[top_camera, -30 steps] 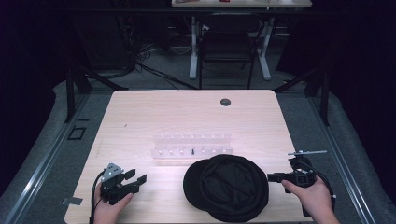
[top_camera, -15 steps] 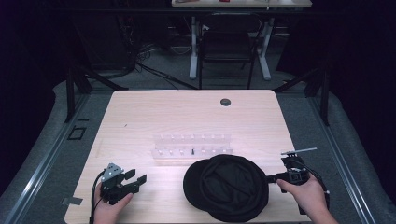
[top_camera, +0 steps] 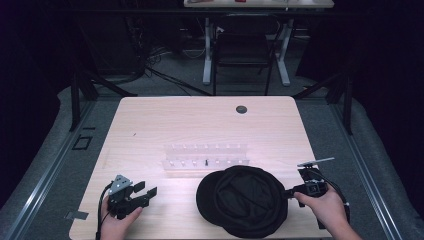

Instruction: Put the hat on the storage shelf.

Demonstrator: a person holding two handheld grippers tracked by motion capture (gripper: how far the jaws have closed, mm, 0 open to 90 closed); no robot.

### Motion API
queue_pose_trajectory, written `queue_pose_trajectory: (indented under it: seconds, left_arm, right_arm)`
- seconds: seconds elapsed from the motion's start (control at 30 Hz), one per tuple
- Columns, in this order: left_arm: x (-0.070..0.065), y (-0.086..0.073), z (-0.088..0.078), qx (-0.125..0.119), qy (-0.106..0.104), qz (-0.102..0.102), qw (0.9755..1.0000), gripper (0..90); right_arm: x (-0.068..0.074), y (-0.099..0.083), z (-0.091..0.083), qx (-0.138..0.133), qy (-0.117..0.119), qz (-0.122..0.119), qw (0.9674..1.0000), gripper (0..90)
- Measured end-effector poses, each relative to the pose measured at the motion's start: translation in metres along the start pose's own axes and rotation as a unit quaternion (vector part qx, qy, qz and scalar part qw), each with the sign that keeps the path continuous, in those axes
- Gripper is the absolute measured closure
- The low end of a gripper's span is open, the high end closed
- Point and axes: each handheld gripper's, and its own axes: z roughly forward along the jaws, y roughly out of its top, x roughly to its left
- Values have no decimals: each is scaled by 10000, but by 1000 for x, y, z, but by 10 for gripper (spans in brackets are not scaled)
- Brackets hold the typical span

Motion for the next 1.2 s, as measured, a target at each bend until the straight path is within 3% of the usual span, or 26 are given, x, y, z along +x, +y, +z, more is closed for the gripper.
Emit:
queue_pose_trajectory:
  seconds: [0.03,0.13,0.4,0.63,0.67,0.8,0.9,0.97,1.07,1.2]
  left_arm:
    - [0,0,0,13,-6,3,10000,438]
    - [0,0,0,0,0,-1,10000,438]
    - [0,0,0,13,-5,2,10000,438]
    - [0,0,0,18,-5,-2,10000,438]
    - [0,0,0,21,-5,1,10000,438]
    - [0,0,0,16,-6,7,10000,438]
    - [0,0,0,18,-6,5,10000,438]
    - [0,0,0,18,-6,7,10000,438]
    - [0,0,0,16,-4,4,10000,438]
    - [0,0,0,16,-4,6,10000,438]
  right_arm:
    - [1,-1,2,-102,35,108,9999,751]
    - [0,0,3,50,85,154,9998,754]
    - [-3,2,7,102,176,273,9994,755]
    - [-2,6,10,121,158,261,9995,750]
    - [-3,7,10,226,168,135,9995,762]
    - [-2,8,13,194,160,180,9995,777]
    - [-3,10,11,312,141,77,9994,784]
    - [-1,10,12,259,140,152,9995,809]
    - [-3,12,10,439,192,31,9988,848]
    - [-2,12,9,431,218,50,9988,866]
